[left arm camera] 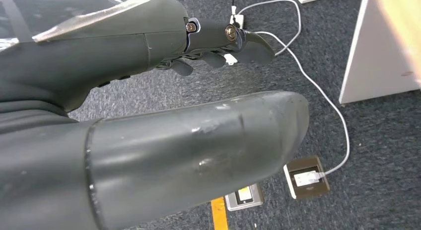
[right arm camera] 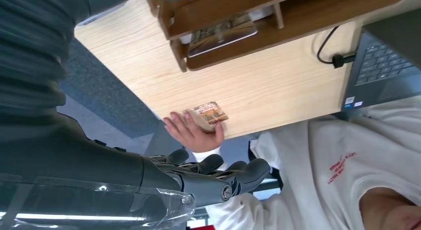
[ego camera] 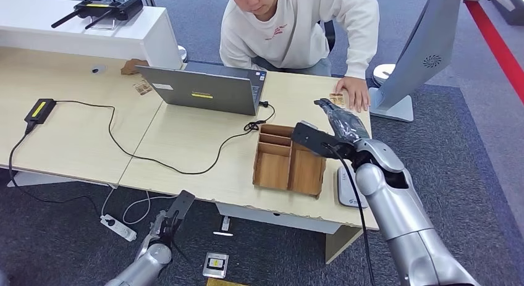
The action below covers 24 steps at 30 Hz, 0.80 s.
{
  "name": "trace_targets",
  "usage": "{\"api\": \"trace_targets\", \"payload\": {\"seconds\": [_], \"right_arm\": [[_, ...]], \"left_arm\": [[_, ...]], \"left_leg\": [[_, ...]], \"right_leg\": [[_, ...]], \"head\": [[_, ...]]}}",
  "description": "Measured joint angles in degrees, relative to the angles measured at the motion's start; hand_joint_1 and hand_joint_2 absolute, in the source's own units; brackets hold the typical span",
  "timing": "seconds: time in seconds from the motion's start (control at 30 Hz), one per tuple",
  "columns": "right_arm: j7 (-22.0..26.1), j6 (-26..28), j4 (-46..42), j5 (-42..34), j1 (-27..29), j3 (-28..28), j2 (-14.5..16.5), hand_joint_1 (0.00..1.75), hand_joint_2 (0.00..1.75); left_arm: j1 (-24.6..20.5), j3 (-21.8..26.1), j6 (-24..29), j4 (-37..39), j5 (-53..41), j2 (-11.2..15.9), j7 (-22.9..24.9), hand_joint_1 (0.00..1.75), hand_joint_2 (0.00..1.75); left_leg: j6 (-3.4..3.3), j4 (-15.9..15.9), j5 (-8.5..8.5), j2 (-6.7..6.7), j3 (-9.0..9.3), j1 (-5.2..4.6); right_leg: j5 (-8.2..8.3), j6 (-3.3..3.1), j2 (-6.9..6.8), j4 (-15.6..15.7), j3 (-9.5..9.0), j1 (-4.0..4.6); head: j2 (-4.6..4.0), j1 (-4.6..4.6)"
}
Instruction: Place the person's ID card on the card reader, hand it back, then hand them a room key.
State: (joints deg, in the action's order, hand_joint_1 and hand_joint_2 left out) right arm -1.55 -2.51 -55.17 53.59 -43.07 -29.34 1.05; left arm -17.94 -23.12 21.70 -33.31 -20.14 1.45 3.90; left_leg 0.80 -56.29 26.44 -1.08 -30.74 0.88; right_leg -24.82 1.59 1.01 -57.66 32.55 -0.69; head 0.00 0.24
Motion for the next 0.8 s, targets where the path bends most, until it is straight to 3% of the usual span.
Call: {"api": "trace_targets", "payload": {"seconds": [0.33,0.8], "right_arm": [[0.3,0.3,2.4,-0.7,-0.8,-1.6,1.2,0.00,1.75],[1.0,4.6,6.7,-0.8,-3.8,-1.7,0.2,0.00,1.75]], "left_arm": [[0.4,0.8,0.1,0.0,0.0,0.0,0.1,0.00,0.00],[-0.3,0.9,-0.3,0.4,-0.5,0.0,-0.5,0.00,0.00]], "left_leg": [[0.00,0.0,0.00,-0.02,0.00,-0.01],[0.00,0.0,0.00,-0.01,0.02,-0.01]], "right_leg": [[0.00,0.00,-0.02,0.0,0.00,-0.01],[0.00,0.00,-0.01,0.0,0.01,-0.01]], "head": [[0.00,0.01],[0.00,0.01]]}}
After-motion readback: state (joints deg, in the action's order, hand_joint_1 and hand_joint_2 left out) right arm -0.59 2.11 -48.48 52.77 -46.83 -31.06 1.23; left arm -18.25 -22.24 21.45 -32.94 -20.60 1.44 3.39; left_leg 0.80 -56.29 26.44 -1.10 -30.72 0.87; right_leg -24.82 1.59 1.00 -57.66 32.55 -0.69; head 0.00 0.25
